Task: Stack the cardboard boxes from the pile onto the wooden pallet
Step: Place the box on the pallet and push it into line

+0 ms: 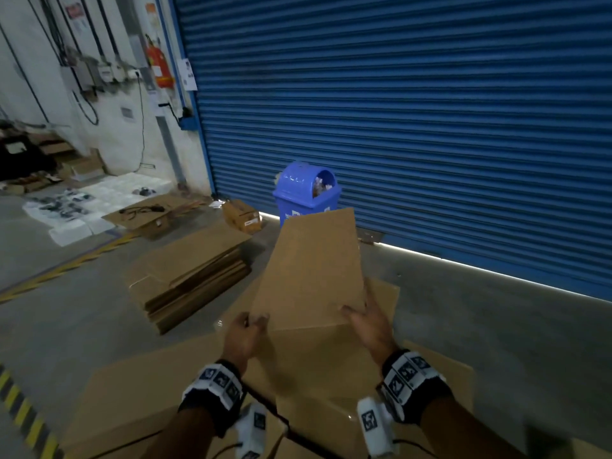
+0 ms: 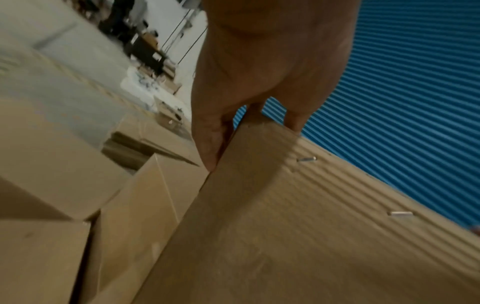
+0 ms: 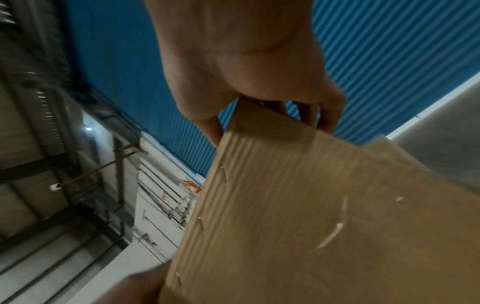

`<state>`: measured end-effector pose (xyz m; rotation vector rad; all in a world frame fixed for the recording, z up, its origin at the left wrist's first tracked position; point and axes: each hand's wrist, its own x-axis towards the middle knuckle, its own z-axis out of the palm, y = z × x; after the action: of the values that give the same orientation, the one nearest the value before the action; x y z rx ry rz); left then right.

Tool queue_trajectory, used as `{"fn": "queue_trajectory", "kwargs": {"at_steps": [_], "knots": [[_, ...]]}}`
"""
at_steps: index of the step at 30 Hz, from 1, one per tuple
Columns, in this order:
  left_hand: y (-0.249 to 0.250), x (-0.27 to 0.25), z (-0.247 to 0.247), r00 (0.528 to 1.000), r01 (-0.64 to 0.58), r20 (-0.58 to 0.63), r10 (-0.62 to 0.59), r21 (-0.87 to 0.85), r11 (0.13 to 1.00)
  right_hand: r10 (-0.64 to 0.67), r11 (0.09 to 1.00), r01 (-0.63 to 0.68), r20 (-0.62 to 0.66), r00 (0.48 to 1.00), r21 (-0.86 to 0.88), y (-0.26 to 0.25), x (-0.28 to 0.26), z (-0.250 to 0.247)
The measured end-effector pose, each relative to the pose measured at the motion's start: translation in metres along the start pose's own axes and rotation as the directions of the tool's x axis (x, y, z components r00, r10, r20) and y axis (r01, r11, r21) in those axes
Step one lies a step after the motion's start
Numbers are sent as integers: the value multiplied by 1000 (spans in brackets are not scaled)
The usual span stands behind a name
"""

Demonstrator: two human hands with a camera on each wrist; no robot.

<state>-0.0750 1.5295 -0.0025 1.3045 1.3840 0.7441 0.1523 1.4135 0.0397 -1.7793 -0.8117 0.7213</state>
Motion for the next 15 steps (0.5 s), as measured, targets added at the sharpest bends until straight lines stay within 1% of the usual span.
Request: {"fn": "queue_trajectory", "kwargs": {"at_steps": [2,3,5,7,8,9,10,11,12,13,14,15], "knots": [[-7,-18,12,994,100,62,-93,-115,988,-83,977,74,-39,996,-201,-26,-5,-16],[-15,-26,20,983,162,112,-145,-155,975,-119,942,100,-39,992,-320,-35,-7,-21],[-35,-41,35,938,321,208,-276,-227,919,-167,826,135,-9,986,-547,-52,-16,-23],[-60,-59,47,877,464,284,-389,-281,840,-203,674,184,60,977,-715,-51,-29,-16],[-66,-67,50,857,497,304,-415,-281,821,-229,603,229,110,967,-765,-44,-33,-9],[-71,-74,52,847,513,319,-425,-282,811,-255,558,287,167,952,-779,-33,-39,-3],[-71,-79,51,853,497,314,-417,-246,832,-274,547,356,240,931,-757,-22,-43,1],[-69,-82,48,878,444,280,-387,-182,877,-263,565,429,339,903,-705,-12,-47,5],[-63,-79,43,921,368,192,-339,-144,919,-250,592,504,451,857,-629,-3,-50,7],[-56,-70,38,960,272,113,-258,-141,952,-236,600,565,549,802,-567,4,-53,10],[-43,-63,31,984,175,43,-170,-166,970,-227,596,608,616,755,-525,10,-55,12],[-31,-53,25,995,91,-15,-96,-201,975,-229,586,633,646,728,-506,14,-55,13]]}}
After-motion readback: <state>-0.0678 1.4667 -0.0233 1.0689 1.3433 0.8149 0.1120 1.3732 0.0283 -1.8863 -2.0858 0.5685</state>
